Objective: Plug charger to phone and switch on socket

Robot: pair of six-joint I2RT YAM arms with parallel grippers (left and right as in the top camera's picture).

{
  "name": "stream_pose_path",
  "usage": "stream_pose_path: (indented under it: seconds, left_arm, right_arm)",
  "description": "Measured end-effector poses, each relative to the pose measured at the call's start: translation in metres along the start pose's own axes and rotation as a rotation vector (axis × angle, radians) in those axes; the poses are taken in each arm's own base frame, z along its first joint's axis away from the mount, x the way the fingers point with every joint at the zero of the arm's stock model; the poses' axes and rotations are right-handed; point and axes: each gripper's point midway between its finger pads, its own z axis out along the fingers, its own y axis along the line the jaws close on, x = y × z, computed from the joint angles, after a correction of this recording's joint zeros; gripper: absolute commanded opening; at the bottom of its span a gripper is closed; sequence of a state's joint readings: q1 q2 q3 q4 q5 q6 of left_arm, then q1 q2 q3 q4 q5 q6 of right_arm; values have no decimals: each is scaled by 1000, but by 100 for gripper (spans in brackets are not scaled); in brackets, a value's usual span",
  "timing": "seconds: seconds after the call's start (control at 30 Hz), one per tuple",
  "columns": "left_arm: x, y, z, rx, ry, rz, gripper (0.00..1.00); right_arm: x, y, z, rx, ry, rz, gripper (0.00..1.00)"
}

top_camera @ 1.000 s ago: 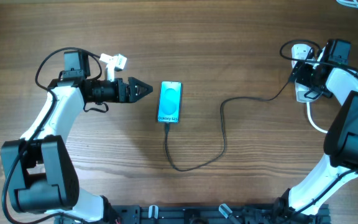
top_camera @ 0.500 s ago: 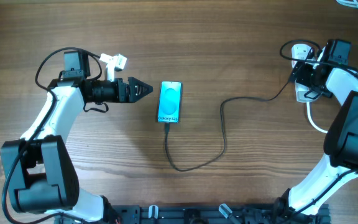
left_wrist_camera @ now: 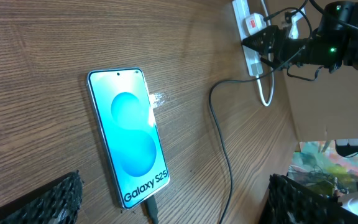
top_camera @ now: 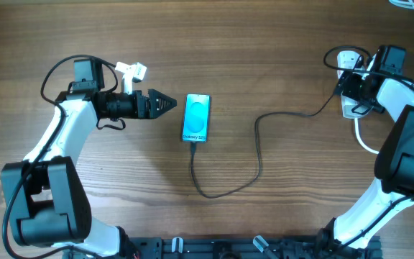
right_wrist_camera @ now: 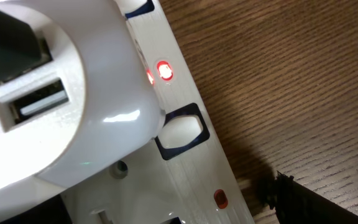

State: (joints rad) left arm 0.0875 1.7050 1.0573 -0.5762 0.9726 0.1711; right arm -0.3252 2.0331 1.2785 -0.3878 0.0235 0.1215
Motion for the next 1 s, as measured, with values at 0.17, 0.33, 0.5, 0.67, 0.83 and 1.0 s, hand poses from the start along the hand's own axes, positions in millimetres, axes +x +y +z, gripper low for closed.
stream_pose_path:
  seconds: [0.17,0.33,0.5,0.67,0.83,1.0]
  left_arm:
    - [0,0,0,0,0,0,100]
    - [0,0,0,0,0,0,100]
    - [0,0,0,0,0,0,100]
    - [0,0,0,0,-1,1,100]
    - [0,0,0,0,0,0,100]
    - [0,0,0,0,0,0,100]
  right_arm:
    - [0,0,0,0,-1,0,100]
    - [-1,0,-3,-2,-15,3,100]
    - [-10,1,-22,-10,-56,18,100]
    - [-96,3,-117,-56,-404,96,100]
    - [-137,4,-253,-116,-708,135,100]
    - [-136,3,-330,-148,-862,146,100]
